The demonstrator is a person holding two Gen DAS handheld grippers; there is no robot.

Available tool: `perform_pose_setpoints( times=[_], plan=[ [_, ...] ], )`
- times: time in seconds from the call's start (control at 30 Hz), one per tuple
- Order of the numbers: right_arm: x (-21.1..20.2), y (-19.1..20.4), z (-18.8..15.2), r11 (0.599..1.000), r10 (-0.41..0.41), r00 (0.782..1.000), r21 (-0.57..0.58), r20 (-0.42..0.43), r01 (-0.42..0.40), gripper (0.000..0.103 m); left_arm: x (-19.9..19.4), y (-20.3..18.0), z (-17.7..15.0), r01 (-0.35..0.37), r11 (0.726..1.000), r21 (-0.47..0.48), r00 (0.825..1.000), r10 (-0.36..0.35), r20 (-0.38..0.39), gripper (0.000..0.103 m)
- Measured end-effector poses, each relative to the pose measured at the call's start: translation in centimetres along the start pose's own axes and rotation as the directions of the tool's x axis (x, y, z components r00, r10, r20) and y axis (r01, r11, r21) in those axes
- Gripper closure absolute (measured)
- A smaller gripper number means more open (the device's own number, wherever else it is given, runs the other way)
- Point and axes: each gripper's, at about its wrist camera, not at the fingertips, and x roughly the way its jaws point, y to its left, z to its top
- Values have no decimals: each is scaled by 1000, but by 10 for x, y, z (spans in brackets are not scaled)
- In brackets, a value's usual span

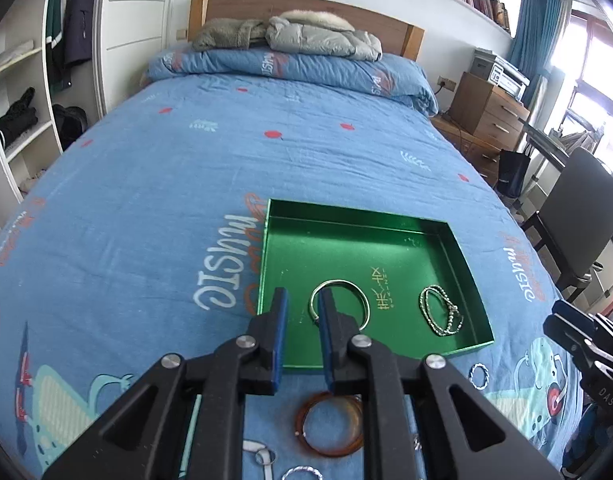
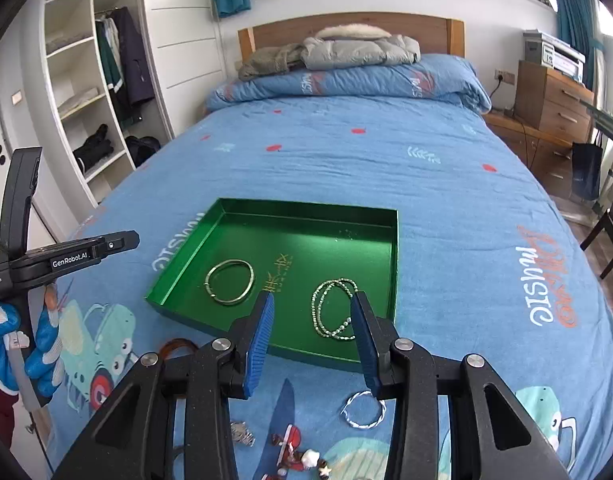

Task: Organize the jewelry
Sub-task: 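Grasp the beaded bracelet with the right tool while the left tool grasps the brown bangle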

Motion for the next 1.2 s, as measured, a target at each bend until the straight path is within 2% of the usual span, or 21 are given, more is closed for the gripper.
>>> perform_pose_setpoints(
  times=[0.2, 0.3, 0.5, 0.67, 0.9, 1.07, 1.2],
  plan=[
    [-85, 19, -16, 998, 61, 993, -34, 102, -58, 63, -78, 7, -19, -18, 1000, 13, 999, 18, 49, 81],
    [-116, 22, -31, 997, 59, 991, -55, 122, -52, 63, -110, 8, -33, -17, 1000, 6, 997, 16, 71, 78],
    [-164, 21, -64, 998, 31, 989, -65, 144, -22, 63, -165, 4, -55, 4, 1000, 15, 992, -6, 124, 78],
    [-190, 10, -87, 999, 30, 985, -28, 170, -25, 63, -191, -2, -72, 16, 999, 32, 989, -20, 147, 78],
    [-191, 1, -118, 999, 47, 987, -1, 151, -47, 63, -185, -12, -108, 29, 999, 42, 993, -34, 117, 78],
    [-167, -8, -142, 996, 80, 993, 41, 91, -83, 63, -152, -18, -139, 52, 998, 47, 998, -54, 43, 78],
    [-140, -15, -157, 990, 118, 992, 79, 32, -120, 63, -114, -26, -163, 96, 995, 41, 994, -94, -49, 78]
  ],
)
